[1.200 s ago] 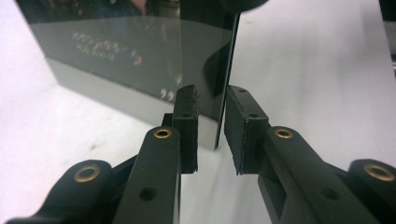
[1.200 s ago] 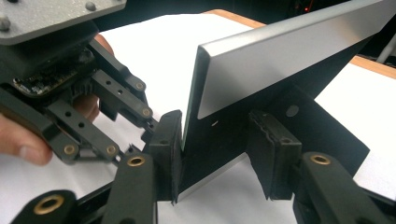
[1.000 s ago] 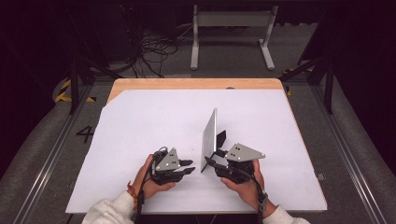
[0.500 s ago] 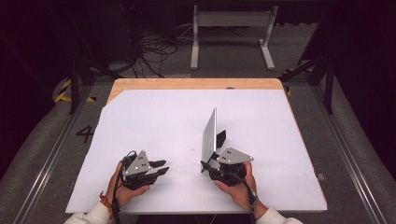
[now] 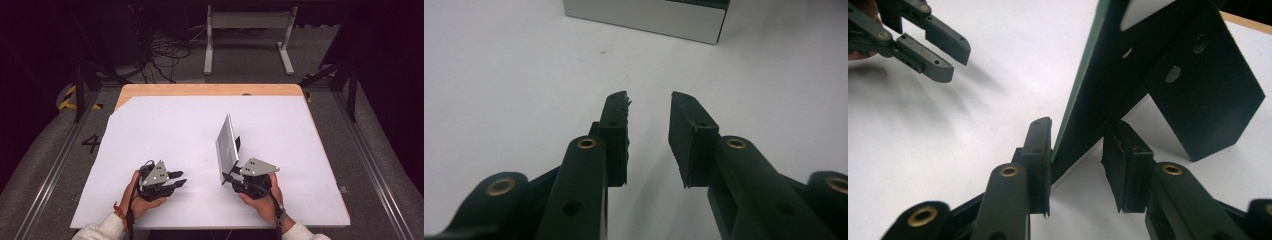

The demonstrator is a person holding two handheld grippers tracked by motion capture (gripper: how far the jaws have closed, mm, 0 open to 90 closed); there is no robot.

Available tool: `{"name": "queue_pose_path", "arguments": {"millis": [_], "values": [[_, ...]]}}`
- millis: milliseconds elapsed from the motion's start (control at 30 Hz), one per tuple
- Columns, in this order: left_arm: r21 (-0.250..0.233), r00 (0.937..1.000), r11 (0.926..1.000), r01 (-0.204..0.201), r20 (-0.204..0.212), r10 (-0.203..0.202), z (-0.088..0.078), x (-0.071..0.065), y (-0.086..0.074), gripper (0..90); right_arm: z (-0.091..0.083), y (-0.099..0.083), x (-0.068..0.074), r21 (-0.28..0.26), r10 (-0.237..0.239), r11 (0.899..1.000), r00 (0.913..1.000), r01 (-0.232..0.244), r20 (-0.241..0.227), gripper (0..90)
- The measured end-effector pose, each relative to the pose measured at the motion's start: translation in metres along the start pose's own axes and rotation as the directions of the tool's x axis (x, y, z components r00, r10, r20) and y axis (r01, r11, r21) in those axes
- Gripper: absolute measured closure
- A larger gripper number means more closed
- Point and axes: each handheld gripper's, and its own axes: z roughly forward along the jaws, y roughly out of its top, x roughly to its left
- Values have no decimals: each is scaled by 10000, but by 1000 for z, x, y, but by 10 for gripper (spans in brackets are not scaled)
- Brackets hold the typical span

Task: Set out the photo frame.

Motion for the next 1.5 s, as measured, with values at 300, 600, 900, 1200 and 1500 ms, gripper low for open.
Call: {"name": "queue_pose_path", "arguments": {"millis": [300, 600, 900, 1200, 1500], "values": [[-53, 9999, 10000, -31, 152, 32, 8, 3, 5, 669, -5, -3, -3, 7, -77, 10000, 9999, 76, 146, 679], [-2, 9998, 10000, -65, 173, 65, 11, 2, 7, 643, 0, -1, -4, -221, 91, 9997, 9995, -85, 303, 632], [-143, 9997, 9999, 82, 229, -79, 15, 4, 11, 603, -4, -2, -12, -136, 310, 9994, 9994, -308, 165, 691], [-211, 9997, 9995, 224, -7, -224, 26, 11, 21, 489, -12, -6, -24, -49, 348, 9994, 9994, -348, -26, 734], [-15, 9997, 9997, 245, 73, -244, 34, 15, 22, 450, -11, -11, -27, -238, 615, 9978, 9978, -621, -238, 700]]}}
